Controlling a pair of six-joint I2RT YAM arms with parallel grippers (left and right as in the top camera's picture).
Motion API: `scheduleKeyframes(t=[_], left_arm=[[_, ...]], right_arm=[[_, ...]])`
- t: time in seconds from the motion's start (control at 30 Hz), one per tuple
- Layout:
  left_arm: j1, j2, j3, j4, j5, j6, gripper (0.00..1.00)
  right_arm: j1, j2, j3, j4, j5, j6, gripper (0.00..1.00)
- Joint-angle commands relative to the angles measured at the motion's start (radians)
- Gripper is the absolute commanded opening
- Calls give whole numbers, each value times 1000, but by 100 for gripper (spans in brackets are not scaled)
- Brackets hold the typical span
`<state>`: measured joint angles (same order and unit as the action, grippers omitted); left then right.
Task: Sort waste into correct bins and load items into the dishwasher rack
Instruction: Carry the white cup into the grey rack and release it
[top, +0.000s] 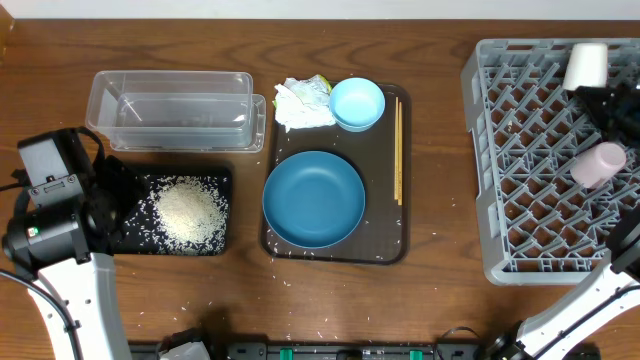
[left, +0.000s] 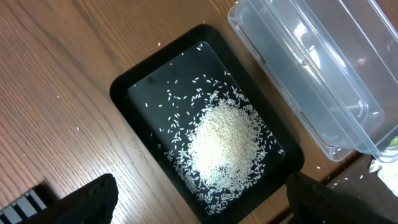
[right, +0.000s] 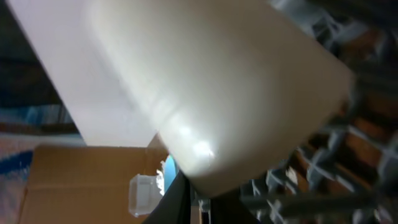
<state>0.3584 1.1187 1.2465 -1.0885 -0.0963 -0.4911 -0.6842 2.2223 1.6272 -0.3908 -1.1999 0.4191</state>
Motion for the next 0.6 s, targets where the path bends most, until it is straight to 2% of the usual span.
scheduleKeyframes(t=[0.0, 0.17, 0.3, 0.57], left_arm=[[5, 3, 8, 0, -5, -1, 89], [5, 4, 8, 0, -5, -1, 89], [5, 4, 8, 0, -5, -1, 89], [5, 4, 8, 0, -5, -1, 89]], right_arm=[[-51, -10, 15, -81, 267, -92, 9], [-99, -70, 60, -253, 416, -146, 9], [-126, -123, 73, -287, 444, -151, 9], [-125, -268, 74, -283, 449, -143, 22]])
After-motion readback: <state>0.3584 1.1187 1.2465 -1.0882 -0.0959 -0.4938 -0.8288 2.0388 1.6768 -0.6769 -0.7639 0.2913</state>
